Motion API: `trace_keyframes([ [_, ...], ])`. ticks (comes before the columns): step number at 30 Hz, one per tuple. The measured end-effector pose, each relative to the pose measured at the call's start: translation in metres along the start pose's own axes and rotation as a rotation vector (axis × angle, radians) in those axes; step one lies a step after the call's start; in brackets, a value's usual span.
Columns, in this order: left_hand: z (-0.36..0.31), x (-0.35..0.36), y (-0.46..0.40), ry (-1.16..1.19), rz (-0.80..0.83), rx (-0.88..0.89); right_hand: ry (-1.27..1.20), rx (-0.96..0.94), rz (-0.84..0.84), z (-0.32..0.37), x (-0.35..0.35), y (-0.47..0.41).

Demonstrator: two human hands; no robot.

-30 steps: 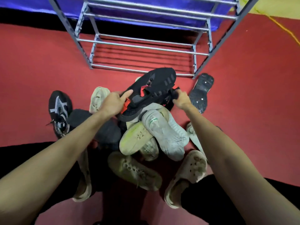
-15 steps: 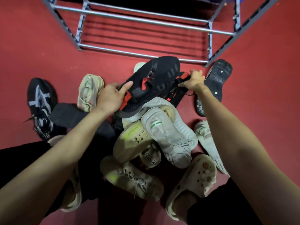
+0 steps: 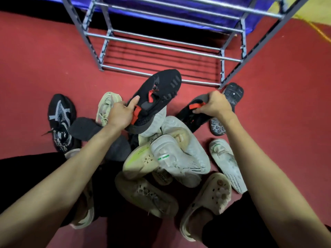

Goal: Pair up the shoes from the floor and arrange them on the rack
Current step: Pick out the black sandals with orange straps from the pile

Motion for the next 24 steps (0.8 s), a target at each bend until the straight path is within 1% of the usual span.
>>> trace_keyframes([
  [2, -0.002, -0.01, 0.005, 0.01, -0.005, -0.021, 0.074, 0.031, 0.013, 0.01, -0.017, 0.019],
  [3, -0.004, -0.015, 0.007, 0.01, -0.007, -0.032, 0.115, 0.025, -0.018, 0.017, -0.027, 0.029],
  [4, -0.007, -0.02, 0.009, 0.009, -0.012, -0.039, 0.157, 0.012, -0.08, 0.026, -0.038, 0.04],
  [6, -0.014, -0.029, 0.011, 0.01, -0.024, -0.043, 0.196, -0.008, -0.271, 0.043, -0.062, 0.061],
  [9, -0.021, -0.043, 0.015, 0.045, -0.043, -0.058, 0.096, -0.014, -0.55, 0.06, -0.097, 0.087],
  [11, -0.02, -0.051, 0.016, 0.101, -0.06, -0.085, -0.024, 0.02, -0.635, 0.058, -0.109, 0.096],
  [12, -0.019, -0.053, 0.016, 0.127, -0.07, -0.106, -0.11, 0.073, -0.616, 0.051, -0.109, 0.095],
  [14, -0.015, -0.056, 0.016, 0.187, -0.088, -0.148, -0.375, 0.228, -0.445, 0.032, -0.088, 0.086],
  [16, -0.013, -0.056, 0.013, 0.232, -0.078, -0.202, -0.784, 0.338, -0.221, 0.025, -0.052, 0.078],
  [17, -0.012, -0.057, 0.011, 0.229, -0.064, -0.219, -0.951, 0.366, -0.143, 0.028, -0.035, 0.077],
  [18, -0.01, -0.058, 0.006, 0.209, -0.056, -0.223, -1.045, 0.386, -0.097, 0.033, -0.019, 0.077],
  [21, -0.007, -0.071, -0.012, 0.147, -0.05, -0.223, -1.127, 0.377, -0.025, 0.055, 0.023, 0.074],
  [24, -0.004, -0.074, -0.033, 0.188, 0.017, -0.208, -1.312, 0.388, 0.101, 0.081, 0.054, 0.068],
])
Point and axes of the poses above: each hand's wrist, its own y-axis away from the middle knuckle, its own x-axis out of the palm, z = x × y, the point moved 7 cm from there along -y, towards the middle knuckle, and after that the axes turned 1 degree about x, right-handed, at the moved point
